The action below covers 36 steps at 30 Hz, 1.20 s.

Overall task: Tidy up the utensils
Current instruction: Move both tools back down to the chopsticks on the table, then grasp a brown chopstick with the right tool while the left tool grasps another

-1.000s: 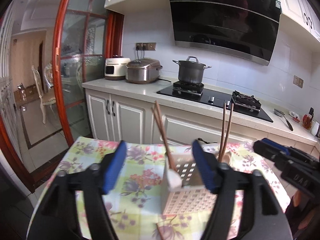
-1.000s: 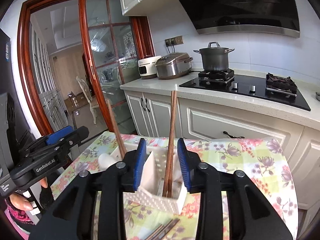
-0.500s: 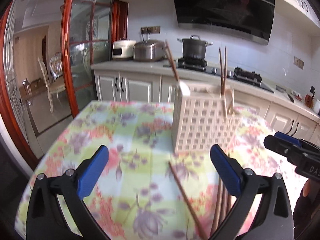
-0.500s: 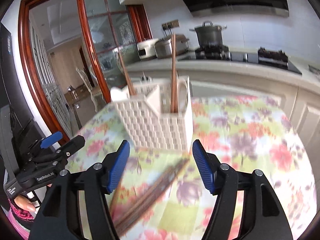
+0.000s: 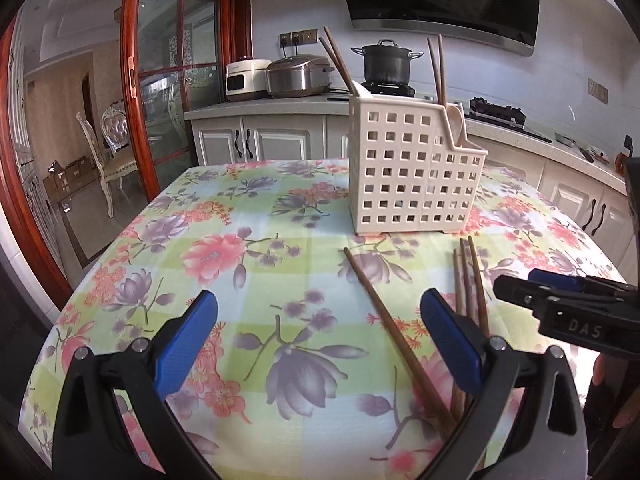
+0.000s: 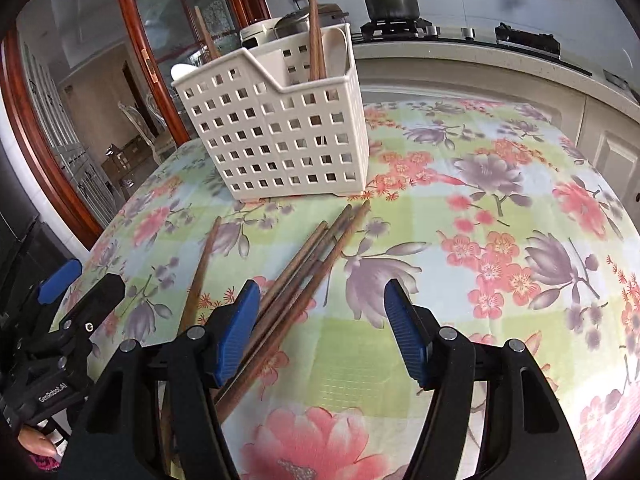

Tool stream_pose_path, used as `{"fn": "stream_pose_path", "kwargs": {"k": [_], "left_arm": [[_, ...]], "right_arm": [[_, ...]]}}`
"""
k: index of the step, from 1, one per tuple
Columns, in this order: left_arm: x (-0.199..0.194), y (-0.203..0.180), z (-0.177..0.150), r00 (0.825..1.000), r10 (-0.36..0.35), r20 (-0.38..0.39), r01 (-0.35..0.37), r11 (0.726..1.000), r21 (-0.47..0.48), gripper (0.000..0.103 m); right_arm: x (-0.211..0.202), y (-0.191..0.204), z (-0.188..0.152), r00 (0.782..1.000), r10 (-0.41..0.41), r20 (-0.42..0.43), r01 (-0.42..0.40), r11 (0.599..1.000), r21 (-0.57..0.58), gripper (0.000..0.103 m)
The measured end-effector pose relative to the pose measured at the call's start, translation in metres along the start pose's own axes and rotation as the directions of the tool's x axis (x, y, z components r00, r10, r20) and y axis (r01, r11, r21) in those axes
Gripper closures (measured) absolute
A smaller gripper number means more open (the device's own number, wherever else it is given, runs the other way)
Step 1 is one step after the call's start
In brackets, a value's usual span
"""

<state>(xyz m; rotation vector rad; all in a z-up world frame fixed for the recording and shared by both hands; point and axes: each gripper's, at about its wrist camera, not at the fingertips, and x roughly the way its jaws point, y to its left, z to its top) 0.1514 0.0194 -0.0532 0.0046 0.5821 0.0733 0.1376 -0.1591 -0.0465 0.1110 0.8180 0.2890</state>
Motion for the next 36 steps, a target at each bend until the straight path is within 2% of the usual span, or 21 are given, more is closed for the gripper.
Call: {"fn": "stream_pose_path", "kwargs": {"k": [13, 20, 21, 25, 28, 32, 36], "left_arm": [[-0.001, 0.005, -0.001, 1.0, -0.013, -0.003, 0.013, 1.0, -0.007, 0.005], [0.0, 0.007, -0.002, 1.0, -0.017, -0.012, 0.017, 1.0, -0.019, 0.005], [0.0, 0.007, -0.002, 1.0, -0.016, -0.012, 0.016, 1.0, -0.016, 0.005], [0.001, 0.007, -0.001, 1.0, -0.014, -0.014, 0.014, 1.0, -0.011, 0.005], [0.003, 0.006, 0.0, 1.0, -0.013, -0.021, 0.012, 1.0, -0.008, 0.005], [0.006, 0.004, 0.001, 0.999, -0.013, -0.033, 0.013, 1.0, -0.007, 0.005], [0.008, -0.002, 0.002, 0.999, -0.012, -0.036, 0.012, 1.0, 0.003, 0.005]], "right_arm": [[0.028, 0.003, 0.012, 0.992, -0.093, -0.082, 0.093, 0.996, -0.001, 0.053], [0.038, 0.016, 0.013, 0.977, -0.199, -0.081, 0.192, 0.977, -0.093, 0.057], [0.038, 0.018, 0.013, 0.976, -0.201, -0.08, 0.192, 0.976, -0.104, 0.061], [0.035, 0.016, 0.011, 0.983, -0.16, -0.084, 0.147, 0.978, -0.145, 0.081], [0.031, 0.007, 0.01, 0.99, -0.107, -0.094, 0.089, 0.979, -0.185, 0.091], [0.025, -0.003, 0.008, 0.991, -0.068, -0.116, 0.041, 0.976, -0.215, 0.095], [0.024, -0.012, 0.011, 0.991, -0.027, -0.129, 0.007, 0.989, -0.148, 0.095]]}}
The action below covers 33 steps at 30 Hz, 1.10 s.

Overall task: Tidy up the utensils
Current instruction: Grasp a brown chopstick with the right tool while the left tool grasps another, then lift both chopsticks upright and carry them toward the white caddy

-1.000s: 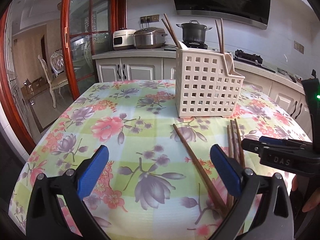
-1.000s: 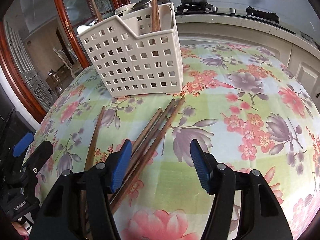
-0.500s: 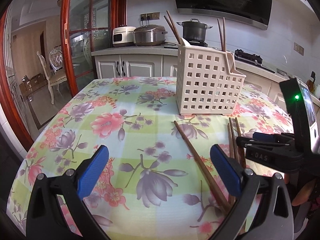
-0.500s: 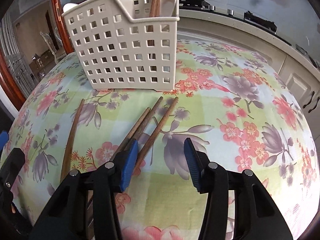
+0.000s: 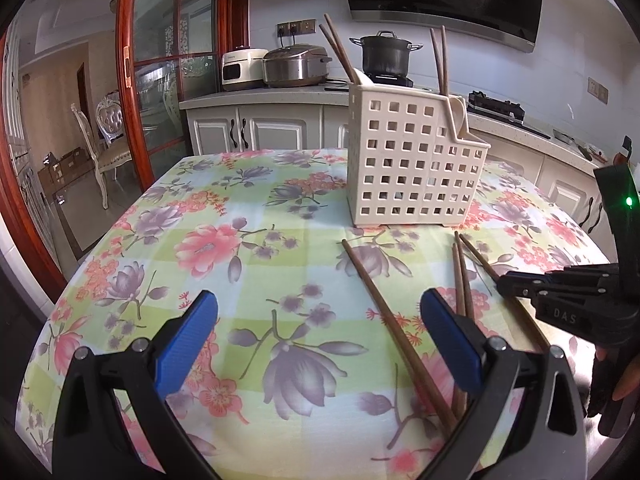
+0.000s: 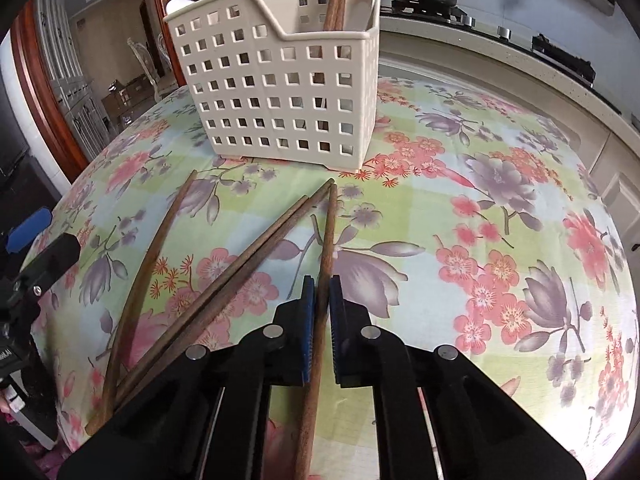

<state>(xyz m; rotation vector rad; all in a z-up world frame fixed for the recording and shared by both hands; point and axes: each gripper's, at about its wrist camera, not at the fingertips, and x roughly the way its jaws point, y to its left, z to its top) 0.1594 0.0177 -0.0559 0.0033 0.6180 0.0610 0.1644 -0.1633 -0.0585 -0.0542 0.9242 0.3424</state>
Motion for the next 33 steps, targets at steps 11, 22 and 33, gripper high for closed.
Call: {"fn": "stream_pose_path", "kwargs": {"k": [11, 22, 33], "left_arm": [[0.031, -0.009, 0.013, 0.994, -0.031, -0.105, 0.031, 1.0, -0.001, 0.006], [0.083, -0.023, 0.018, 0.958, -0.05, -0.281, 0.049, 0.999, -0.01, 0.055], [0.098, -0.035, 0.026, 0.954, -0.037, -0.296, 0.056, 0.997, 0.056, 0.088]], "right_arm": [[0.012, 0.005, 0.016, 1.0, -0.029, -0.003, 0.029, 0.999, -0.022, 0.093], [0.014, 0.005, 0.017, 0.999, -0.041, -0.007, 0.04, 0.998, -0.051, 0.096], [0.015, 0.006, 0.019, 0.999, -0.039, -0.019, 0.037, 0.995, -0.092, 0.096]]}}
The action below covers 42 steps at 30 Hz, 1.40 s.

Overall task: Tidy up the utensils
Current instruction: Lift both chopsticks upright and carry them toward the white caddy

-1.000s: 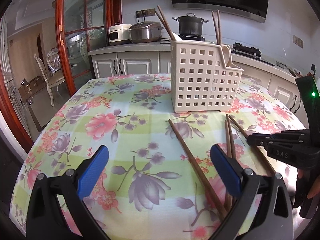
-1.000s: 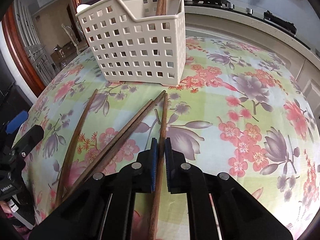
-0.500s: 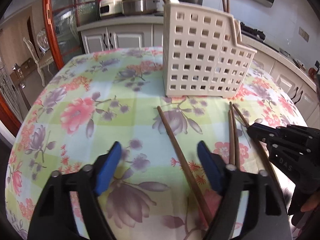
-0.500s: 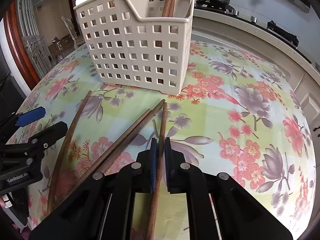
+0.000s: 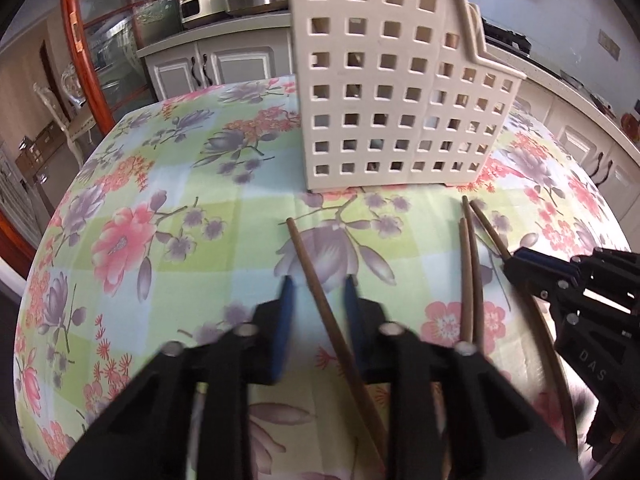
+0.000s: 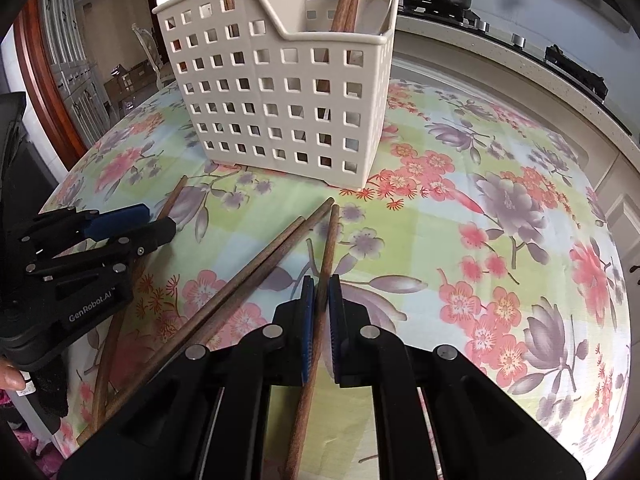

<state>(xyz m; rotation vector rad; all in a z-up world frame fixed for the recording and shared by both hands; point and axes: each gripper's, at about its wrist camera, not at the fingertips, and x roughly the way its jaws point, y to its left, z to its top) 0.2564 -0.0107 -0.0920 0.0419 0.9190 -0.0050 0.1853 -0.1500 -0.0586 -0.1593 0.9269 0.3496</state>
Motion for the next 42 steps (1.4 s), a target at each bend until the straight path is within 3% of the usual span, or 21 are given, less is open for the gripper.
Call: {"fn": "stream_pose_path", "kwargs": {"k": [1, 10, 20, 34, 42], "left_arm": [[0.0, -0.001, 0.0, 1.0, -0.001, 0.0, 0.001, 1.0, 0.005, 0.093], [-0.009, 0.003, -0.007, 0.999, -0.032, 0.033, 0.032, 0.999, -0.008, 0.097], [-0.061, 0.008, -0.01, 0.986, -0.068, 0.151, 0.073, 0.997, -0.03, 0.097], [-0.133, 0.005, -0.022, 0.945, -0.071, 0.319, 0.081, 0.996, -0.02, 0.097], [-0.173, 0.001, -0.036, 0.903, -0.08, 0.422, 0.09, 0.996, -0.004, 0.097]], "right_arm": [[0.0, 0.0, 0.0, 1.0, 0.001, 0.002, -0.001, 1.0, 0.002, 0.096], [-0.007, -0.007, -0.005, 0.999, 0.013, 0.042, -0.016, 0.998, 0.059, 0.097], [-0.048, -0.004, -0.003, 0.99, 0.019, 0.141, -0.029, 0.997, 0.072, 0.097], [-0.113, 0.01, -0.013, 0.964, 0.014, 0.265, -0.026, 0.999, 0.04, 0.097], [-0.152, 0.025, -0.02, 0.934, 0.02, 0.356, -0.026, 1.0, 0.011, 0.097]]}}
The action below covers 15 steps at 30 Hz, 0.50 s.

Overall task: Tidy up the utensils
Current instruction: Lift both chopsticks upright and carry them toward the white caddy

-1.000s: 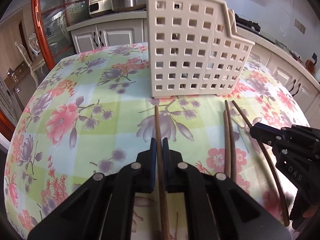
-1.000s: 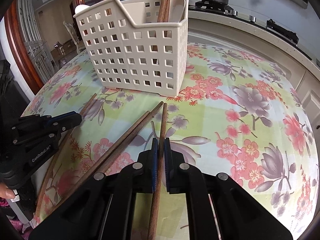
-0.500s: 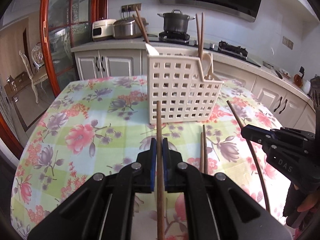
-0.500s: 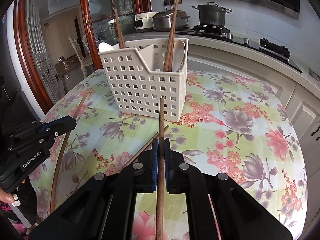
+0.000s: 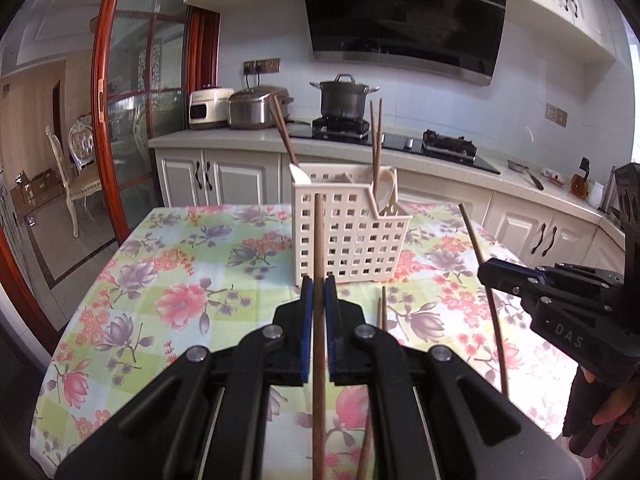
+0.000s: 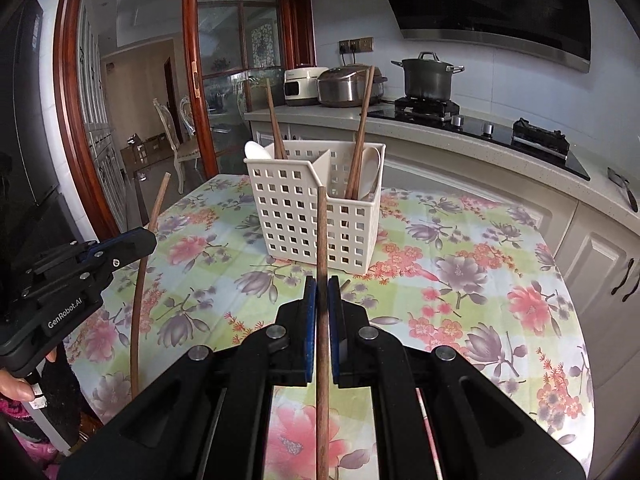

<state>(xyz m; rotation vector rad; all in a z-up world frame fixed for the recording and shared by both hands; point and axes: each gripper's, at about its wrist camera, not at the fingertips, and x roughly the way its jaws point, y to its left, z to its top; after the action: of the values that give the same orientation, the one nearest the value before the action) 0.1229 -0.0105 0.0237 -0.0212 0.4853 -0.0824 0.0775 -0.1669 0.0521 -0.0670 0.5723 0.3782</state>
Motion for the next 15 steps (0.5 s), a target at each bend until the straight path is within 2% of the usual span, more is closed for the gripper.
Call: {"fn": "stream_pose_path", "kwargs": {"k": [5, 15], "left_arm": [[-0.021, -0.01, -0.001, 0.999, 0.007, 0.052, -0.008, 1.0, 0.026, 0.097], [-0.048, -0.011, 0.002, 0.993, 0.012, 0.118, -0.015, 1.0, 0.021, 0.097]], "right_arm": [[-0.023, 0.009, 0.001, 0.999, 0.002, 0.046, -0.002, 1.0, -0.013, 0.097], [-0.05, 0.021, 0.006, 0.994, 0.011, 0.105, -0.007, 0.999, -0.037, 0.097]]}}
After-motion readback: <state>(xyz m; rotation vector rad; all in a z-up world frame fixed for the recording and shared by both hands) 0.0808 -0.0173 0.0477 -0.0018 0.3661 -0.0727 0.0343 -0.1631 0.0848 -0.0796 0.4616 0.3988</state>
